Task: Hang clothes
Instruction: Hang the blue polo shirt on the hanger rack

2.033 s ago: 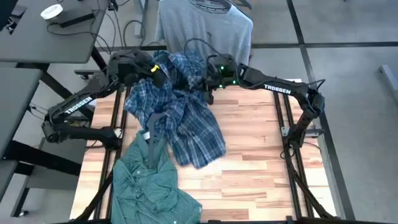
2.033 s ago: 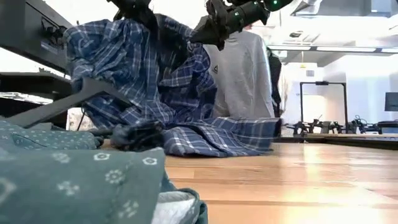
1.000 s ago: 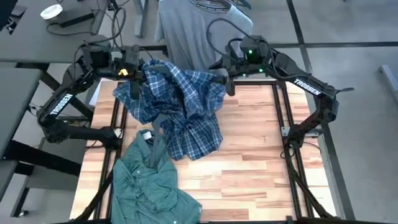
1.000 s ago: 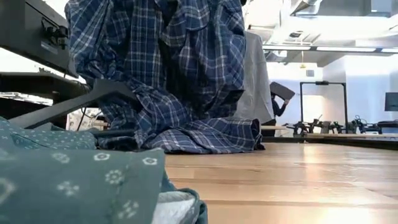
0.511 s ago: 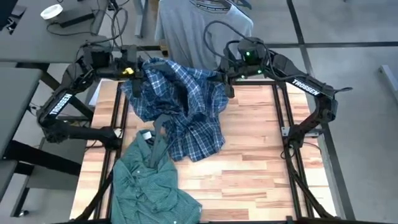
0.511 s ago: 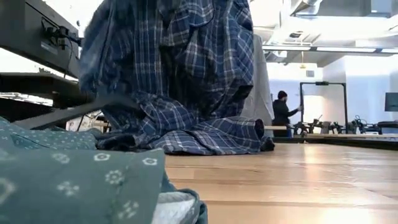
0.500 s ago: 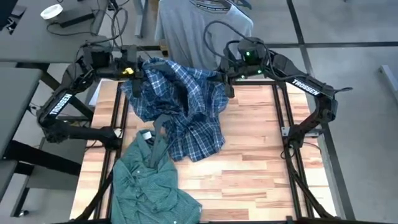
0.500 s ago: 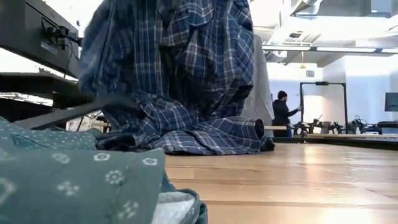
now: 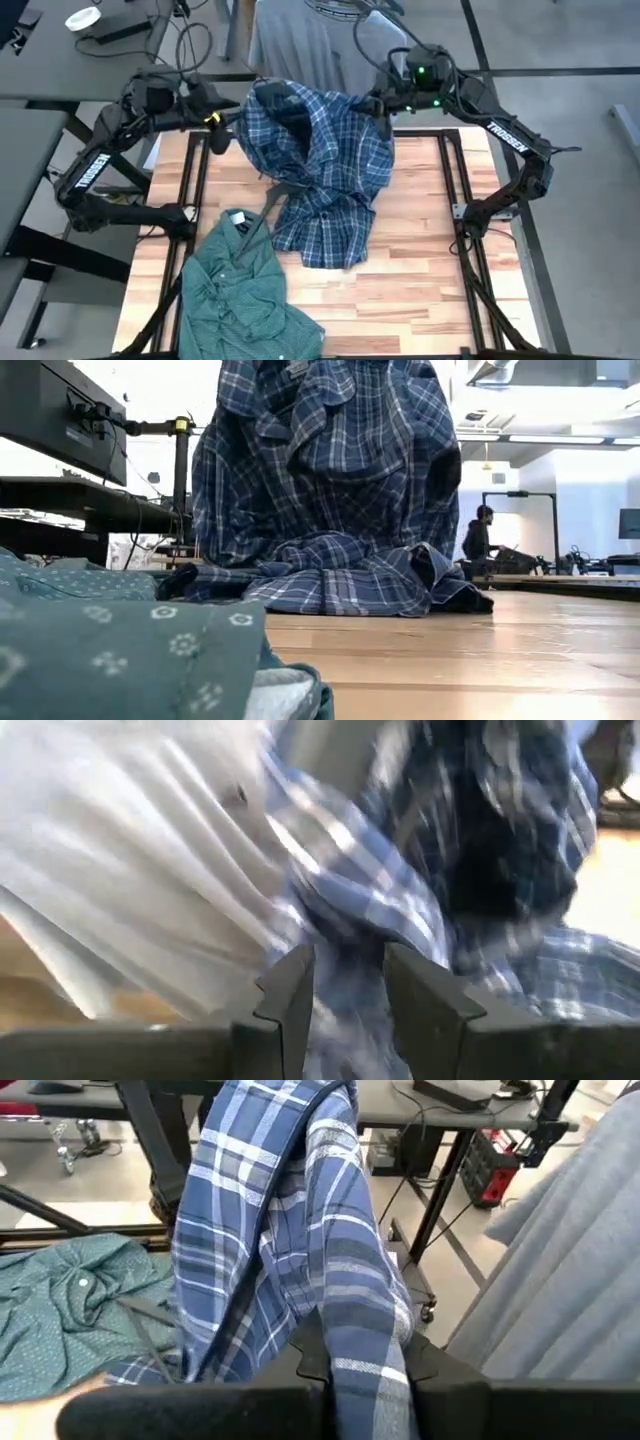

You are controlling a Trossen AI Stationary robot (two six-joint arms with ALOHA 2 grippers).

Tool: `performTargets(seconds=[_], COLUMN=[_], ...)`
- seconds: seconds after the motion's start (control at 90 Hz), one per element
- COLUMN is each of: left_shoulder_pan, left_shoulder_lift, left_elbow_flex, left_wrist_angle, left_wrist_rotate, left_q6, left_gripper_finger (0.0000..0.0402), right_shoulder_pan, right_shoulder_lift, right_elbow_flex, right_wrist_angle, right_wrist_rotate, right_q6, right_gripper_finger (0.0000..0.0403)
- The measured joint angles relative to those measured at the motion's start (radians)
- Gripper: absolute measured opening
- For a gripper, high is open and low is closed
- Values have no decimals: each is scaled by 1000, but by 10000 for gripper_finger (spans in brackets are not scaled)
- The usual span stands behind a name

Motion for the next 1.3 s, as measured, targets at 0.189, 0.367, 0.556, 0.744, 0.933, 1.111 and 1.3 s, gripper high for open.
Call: performTargets(seconds=[0.189, 0.367, 0.556, 0.744, 0.933, 1.111, 1.3], left_shoulder_pan=[0, 1, 8, 25, 25, 25, 25], left_shoulder_lift=[28, 91, 171, 253, 306, 332, 335], left_elbow_flex=[88, 182, 286, 335, 407, 496, 544], left_wrist_angle=[124, 117, 91, 31, -74, -129, -184], left_wrist_rotate=[0, -3, -3, 23, 43, 2, -7], left_q6=[97, 234, 348, 388, 257, 48, -154], left_gripper_finger=[108, 109, 109, 109, 94, 50, 10], right_shoulder_pan=[0, 1, 2, 2, 2, 2, -4], right_shoulder_lift=[5, 8, 8, 8, 8, 8, 6], right_elbow_flex=[0, 0, 1, 1, 1, 2, 3], right_wrist_angle=[-23, -28, -28, -28, -46, -57, -54], right_wrist_rotate=[-2, -2, -3, -7, -9, -4, -5], right_q6=[-11, -12, -27, -29, -31, -29, -25], right_gripper_finger=[20, 20, 20, 20, 20, 20, 20])
